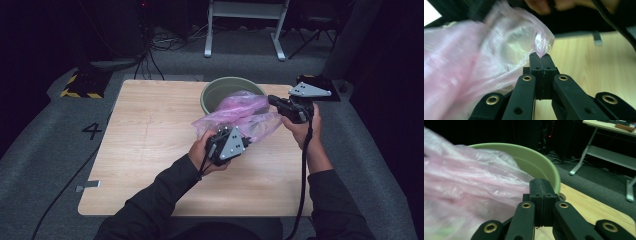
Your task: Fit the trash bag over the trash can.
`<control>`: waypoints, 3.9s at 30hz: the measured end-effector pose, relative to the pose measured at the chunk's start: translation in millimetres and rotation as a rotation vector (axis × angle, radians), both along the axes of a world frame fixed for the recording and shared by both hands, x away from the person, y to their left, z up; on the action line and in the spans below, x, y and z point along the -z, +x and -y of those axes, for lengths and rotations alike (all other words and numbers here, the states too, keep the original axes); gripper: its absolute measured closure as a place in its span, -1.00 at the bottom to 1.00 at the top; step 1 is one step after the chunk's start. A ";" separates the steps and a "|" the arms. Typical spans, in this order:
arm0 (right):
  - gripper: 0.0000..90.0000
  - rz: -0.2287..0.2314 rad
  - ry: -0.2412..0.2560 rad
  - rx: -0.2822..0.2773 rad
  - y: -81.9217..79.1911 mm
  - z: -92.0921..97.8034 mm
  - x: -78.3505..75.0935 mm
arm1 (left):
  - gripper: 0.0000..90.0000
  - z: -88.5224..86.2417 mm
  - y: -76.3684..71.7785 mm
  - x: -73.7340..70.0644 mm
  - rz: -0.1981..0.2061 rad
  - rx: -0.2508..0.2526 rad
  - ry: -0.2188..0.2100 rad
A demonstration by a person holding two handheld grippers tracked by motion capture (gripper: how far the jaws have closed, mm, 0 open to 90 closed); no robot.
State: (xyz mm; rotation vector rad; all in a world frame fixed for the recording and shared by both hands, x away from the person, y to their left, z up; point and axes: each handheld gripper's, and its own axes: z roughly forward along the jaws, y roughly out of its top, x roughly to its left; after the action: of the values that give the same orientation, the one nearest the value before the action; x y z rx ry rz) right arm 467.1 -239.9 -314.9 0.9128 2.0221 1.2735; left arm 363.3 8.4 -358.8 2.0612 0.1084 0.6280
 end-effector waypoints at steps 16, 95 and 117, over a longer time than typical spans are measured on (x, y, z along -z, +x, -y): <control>1.00 -0.035 -0.026 0.038 28.2 -3.3 2.3 | 0.98 -40.3 -2.1 39.9 -0.072 -0.007 0.054; 0.71 -0.158 -0.065 -0.062 -15.5 13.2 28.3 | 1.00 -114.3 130.8 -20.0 -0.144 -0.384 -0.098; -0.08 -0.068 -0.027 -0.038 23.5 38.1 43.1 | 1.00 -130.4 162.7 -0.6 -0.209 -0.397 -0.195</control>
State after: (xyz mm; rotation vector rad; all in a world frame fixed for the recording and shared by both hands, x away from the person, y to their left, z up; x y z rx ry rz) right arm 490.6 -278.0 -358.1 0.9209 2.1130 1.2475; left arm 525.9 138.8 -358.2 1.9219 0.6873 0.6092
